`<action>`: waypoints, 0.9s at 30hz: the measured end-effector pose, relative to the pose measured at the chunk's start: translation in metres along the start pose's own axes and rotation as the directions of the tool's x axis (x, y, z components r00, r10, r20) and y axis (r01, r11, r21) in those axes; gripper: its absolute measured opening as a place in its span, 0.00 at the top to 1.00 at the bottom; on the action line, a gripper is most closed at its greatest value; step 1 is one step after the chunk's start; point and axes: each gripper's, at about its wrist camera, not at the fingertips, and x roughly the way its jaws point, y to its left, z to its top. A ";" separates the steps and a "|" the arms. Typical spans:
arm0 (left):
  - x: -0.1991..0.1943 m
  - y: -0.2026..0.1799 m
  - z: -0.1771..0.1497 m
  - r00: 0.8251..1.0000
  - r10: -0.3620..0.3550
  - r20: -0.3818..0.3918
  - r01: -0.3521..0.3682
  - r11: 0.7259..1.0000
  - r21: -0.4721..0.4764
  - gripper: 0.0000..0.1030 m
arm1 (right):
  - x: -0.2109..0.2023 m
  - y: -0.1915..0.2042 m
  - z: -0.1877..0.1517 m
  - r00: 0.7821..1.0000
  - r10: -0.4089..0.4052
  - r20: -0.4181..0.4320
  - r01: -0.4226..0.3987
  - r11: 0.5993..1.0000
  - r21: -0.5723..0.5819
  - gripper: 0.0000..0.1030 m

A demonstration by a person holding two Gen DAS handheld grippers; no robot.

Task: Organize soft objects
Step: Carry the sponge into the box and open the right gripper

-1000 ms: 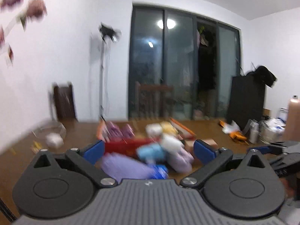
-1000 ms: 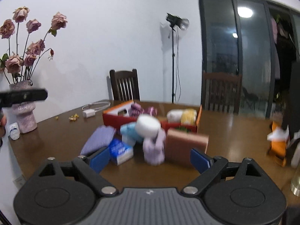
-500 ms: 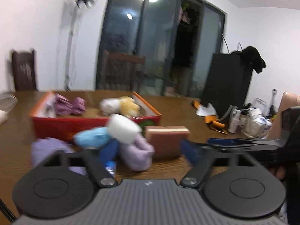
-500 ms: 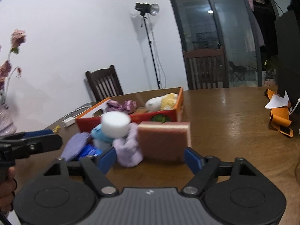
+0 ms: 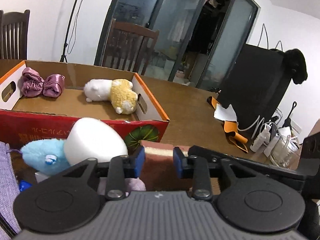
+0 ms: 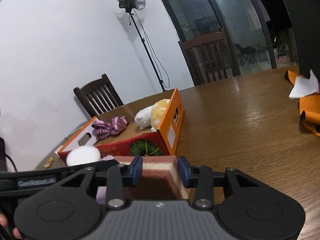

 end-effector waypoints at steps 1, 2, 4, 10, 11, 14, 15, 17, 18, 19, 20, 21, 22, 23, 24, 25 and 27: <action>-0.002 0.000 0.001 1.000 -0.012 -0.004 0.012 1.000 -0.016 0.71 | -0.001 -0.001 0.000 1.000 0.000 0.000 0.000 1.000 0.007 0.65; -0.006 -0.001 0.003 1.000 -0.024 -0.005 0.024 0.999 -0.027 0.71 | -0.004 0.001 -0.001 1.000 -0.004 0.003 0.004 1.000 0.002 0.65; -0.019 -0.009 0.004 0.999 -0.033 0.016 0.034 0.999 -0.005 0.71 | -0.015 0.009 -0.001 1.000 -0.006 0.021 0.007 1.000 -0.021 0.66; -0.079 -0.007 -0.016 0.996 -0.085 0.020 0.085 0.996 0.008 0.71 | -0.057 0.042 -0.019 0.999 0.022 0.031 -0.020 0.996 -0.084 0.66; -0.088 -0.005 -0.022 0.996 -0.085 0.020 0.085 0.996 0.001 0.71 | -0.063 0.048 -0.027 0.999 0.034 0.020 -0.032 0.995 -0.089 0.66; -0.120 0.003 -0.045 0.997 -0.070 0.028 0.070 0.998 -0.003 0.71 | -0.076 0.068 -0.050 0.998 0.067 -0.019 -0.069 0.991 -0.118 0.66; -0.129 0.008 -0.051 0.997 -0.064 0.034 0.065 0.998 -0.004 0.71 | -0.078 0.074 -0.057 0.997 0.079 -0.028 -0.082 0.988 -0.129 0.66; -0.141 0.016 -0.061 0.998 -0.055 0.033 0.055 0.998 -0.011 0.71 | -0.079 0.088 -0.069 0.995 0.095 -0.040 -0.100 0.983 -0.156 0.66; -0.147 0.019 -0.068 0.998 -0.047 0.035 0.047 0.999 -0.002 0.71 | -0.078 0.094 -0.075 0.995 0.094 -0.043 -0.100 0.980 -0.174 0.66; -0.152 0.021 -0.075 0.999 -0.035 0.034 0.034 0.999 0.005 0.71 | -0.079 0.100 -0.081 0.995 0.090 -0.045 -0.097 0.976 -0.197 0.66; -0.155 0.022 -0.081 0.999 -0.028 0.027 0.028 1.000 0.003 0.71 | -0.080 0.107 -0.087 0.995 0.085 -0.051 -0.094 0.971 -0.218 0.66; -0.160 0.025 -0.089 0.999 -0.026 0.019 0.026 1.000 0.000 0.70 | -0.082 0.113 -0.094 0.995 0.082 -0.057 -0.094 0.967 -0.235 0.66; -0.165 0.028 -0.096 1.000 -0.028 0.014 0.028 1.000 -0.005 0.70 | -0.086 0.118 -0.099 0.995 0.083 -0.064 -0.096 0.963 -0.251 0.64; -0.170 0.032 -0.103 0.999 -0.036 0.012 0.036 0.999 -0.017 0.70 | -0.090 0.121 -0.106 0.992 0.091 -0.086 -0.111 0.958 -0.264 0.63; -0.176 0.037 -0.111 0.998 -0.055 0.009 0.056 0.998 -0.032 0.65 | -0.093 0.123 -0.112 0.989 0.100 -0.111 -0.127 0.957 -0.261 0.60; -0.182 0.041 -0.116 0.996 -0.085 0.004 0.085 0.995 -0.049 0.55 | -0.099 0.122 -0.118 0.985 0.110 -0.129 -0.140 0.957 -0.252 0.59; -0.192 0.048 -0.124 0.991 -0.131 0.009 0.131 0.989 -0.073 0.52 | -0.107 0.123 -0.127 0.980 0.122 -0.156 -0.157 0.959 -0.234 0.60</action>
